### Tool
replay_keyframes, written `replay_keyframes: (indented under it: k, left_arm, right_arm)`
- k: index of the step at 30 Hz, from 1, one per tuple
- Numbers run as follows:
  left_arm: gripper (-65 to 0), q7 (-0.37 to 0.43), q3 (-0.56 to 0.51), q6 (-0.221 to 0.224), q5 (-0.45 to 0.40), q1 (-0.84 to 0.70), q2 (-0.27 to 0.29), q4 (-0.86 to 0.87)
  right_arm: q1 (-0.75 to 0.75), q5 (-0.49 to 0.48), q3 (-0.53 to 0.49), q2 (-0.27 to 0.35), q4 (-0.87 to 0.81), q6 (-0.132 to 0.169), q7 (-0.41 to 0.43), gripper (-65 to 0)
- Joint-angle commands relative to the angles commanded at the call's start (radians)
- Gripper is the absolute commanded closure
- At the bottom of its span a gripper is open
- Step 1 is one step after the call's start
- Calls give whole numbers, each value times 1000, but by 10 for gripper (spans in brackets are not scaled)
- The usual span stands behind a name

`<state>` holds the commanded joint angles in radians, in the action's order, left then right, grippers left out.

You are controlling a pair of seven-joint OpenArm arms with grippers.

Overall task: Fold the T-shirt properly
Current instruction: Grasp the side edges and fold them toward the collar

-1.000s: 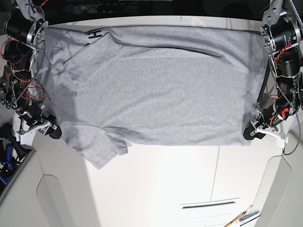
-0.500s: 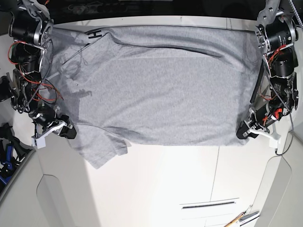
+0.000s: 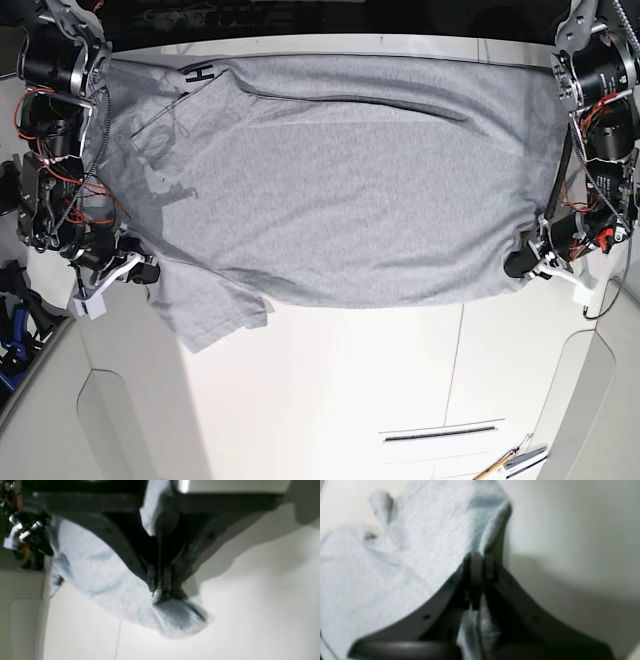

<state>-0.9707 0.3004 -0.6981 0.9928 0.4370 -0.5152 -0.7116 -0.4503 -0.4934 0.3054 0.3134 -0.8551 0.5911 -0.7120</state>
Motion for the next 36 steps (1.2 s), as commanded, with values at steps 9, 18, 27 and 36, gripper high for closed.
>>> replay_keyframes:
  k: [9,18,27,36]
  left_arm:
    - [0,-234,0,0,264,-13,-125,0]
    - [0,-426,0,0,491,-58,-187,-2]
    - [0,-426,0,0,491,-278,-195,-205]
    - [0,-426,0,0,488,-507,-194,-488]
  right_arm:
    - [195,-162,0,90,-288,12,-64,0]
    - [377,-214,9,110,-518,11,-99,0]
    - [443,-215,11,110,-540,11,-100,0]
    - [500,-206,11,101,-538,7,-100,0]
